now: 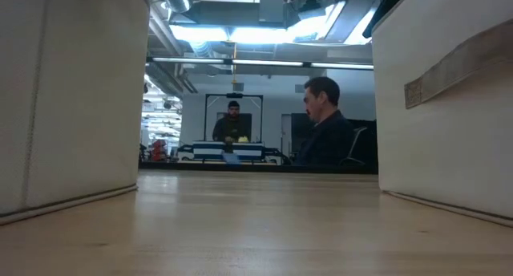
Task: Sort clothes
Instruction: Put the gray shorts into the left brown laundry organizer
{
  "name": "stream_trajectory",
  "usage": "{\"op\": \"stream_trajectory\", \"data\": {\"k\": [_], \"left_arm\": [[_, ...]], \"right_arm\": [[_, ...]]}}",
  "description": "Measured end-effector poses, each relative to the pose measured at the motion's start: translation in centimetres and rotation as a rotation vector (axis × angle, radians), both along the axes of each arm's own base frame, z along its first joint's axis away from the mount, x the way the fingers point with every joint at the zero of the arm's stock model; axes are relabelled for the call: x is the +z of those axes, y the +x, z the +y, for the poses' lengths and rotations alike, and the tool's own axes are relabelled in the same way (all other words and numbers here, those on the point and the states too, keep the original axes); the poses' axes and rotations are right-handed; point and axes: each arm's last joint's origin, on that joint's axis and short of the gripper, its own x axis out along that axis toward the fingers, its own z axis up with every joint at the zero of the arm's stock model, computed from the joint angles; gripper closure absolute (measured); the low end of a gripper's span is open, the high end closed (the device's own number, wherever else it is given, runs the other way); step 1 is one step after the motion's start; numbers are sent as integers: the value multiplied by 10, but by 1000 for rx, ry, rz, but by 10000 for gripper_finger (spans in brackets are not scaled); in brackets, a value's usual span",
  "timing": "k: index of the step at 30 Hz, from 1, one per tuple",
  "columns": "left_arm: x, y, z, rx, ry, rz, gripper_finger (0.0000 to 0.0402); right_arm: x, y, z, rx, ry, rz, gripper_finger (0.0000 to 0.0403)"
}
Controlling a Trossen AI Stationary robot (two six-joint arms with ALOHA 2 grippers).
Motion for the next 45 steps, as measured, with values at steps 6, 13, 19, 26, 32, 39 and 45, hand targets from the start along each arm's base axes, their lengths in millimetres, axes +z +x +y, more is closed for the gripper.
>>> {"op": "stream_trajectory", "data": {"k": [6,13,19,26,32,39,45], "left_arm": [[20,33,-18,-113,205,-362,249],[-2,103,-54,-265,335,-428,249],[-41,143,-66,-330,181,-251,249],[-63,141,-73,-358,41,-32,249],[-68,117,-78,-297,7,145,249],[-76,93,-86,-233,4,316,249],[-91,79,-84,-162,167,358,249]], "right_arm": [[0,0,0,0,0,0,125],[0,0,0,0,-1,1,125],[0,0,0,0,0,1,125],[0,0,0,0,-1,2,125],[0,0,0,0,-1,3,125],[0,0,0,0,-2,3,125],[0,0,0,-1,-1,1,125]]}}
